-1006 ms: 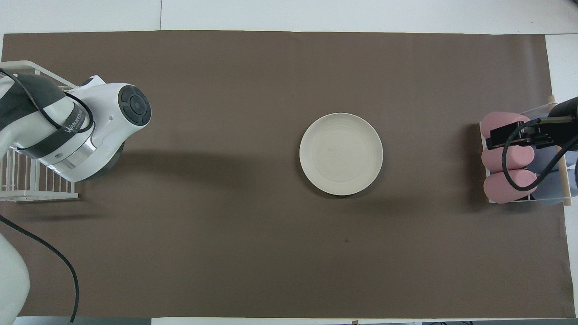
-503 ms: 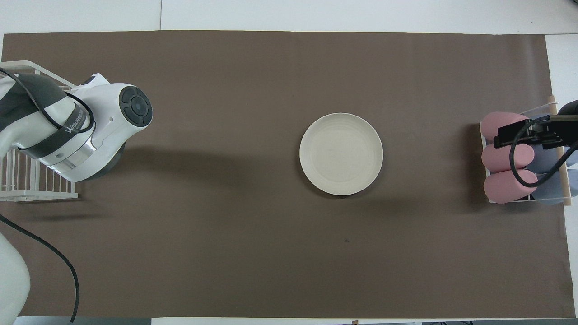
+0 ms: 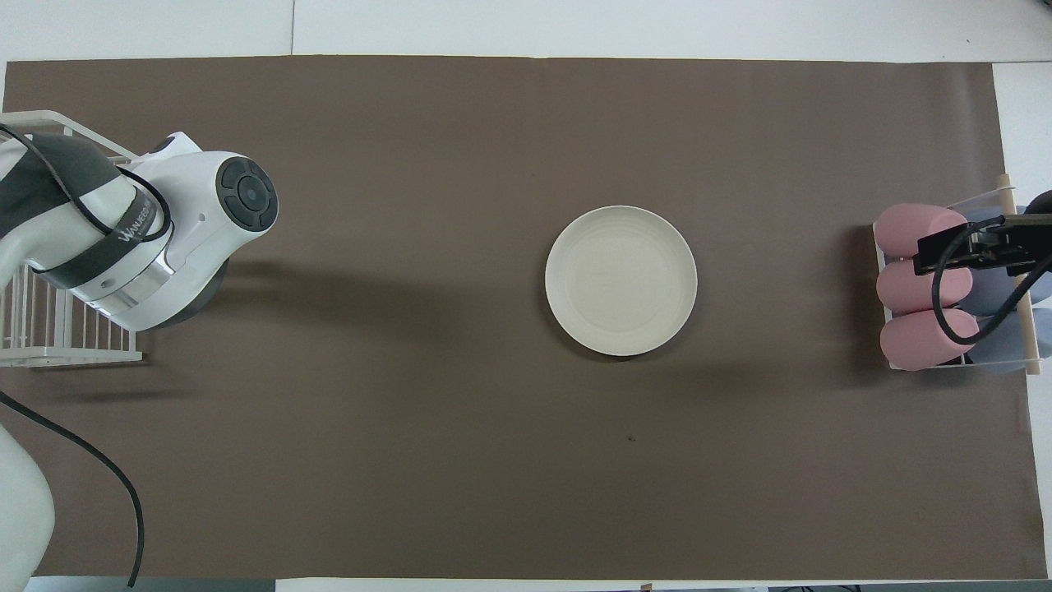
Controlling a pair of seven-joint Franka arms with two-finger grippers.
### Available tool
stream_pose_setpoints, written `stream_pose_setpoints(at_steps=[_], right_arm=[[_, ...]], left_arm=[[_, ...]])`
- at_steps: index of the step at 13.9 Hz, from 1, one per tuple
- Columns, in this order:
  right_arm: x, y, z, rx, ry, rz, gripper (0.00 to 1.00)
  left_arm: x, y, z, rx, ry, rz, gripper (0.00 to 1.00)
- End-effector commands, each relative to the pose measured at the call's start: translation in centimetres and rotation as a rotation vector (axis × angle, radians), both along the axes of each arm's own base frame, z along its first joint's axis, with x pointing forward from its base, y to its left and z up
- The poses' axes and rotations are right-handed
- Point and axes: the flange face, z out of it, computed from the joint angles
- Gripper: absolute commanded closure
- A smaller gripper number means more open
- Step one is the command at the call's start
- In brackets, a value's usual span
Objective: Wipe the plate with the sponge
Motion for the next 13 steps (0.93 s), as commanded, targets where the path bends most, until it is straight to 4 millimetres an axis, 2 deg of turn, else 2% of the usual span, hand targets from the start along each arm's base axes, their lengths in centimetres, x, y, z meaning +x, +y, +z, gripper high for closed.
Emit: stream_pose_setpoints(at_steps=[1, 7, 13], right_arm=[[-0.4, -0.1, 0.4, -0.023, 0.005, -0.014, 0.00], [-0.3, -0.3, 0.7, -0.023, -0.004, -0.017, 0.00], [-0.3, 0.0, 0.9, -0.024, -0.012, -0.010, 0.00]], left_arm=[[0.5, -0.5, 2.5, -0.095, -0.051, 0.037, 0.00], [1.5, -2.1, 9.1, -0.462, -0.123, 0.188, 0.00], [1.1, -2.1, 10.9, -0.734, -0.093, 0.282, 0.00]])
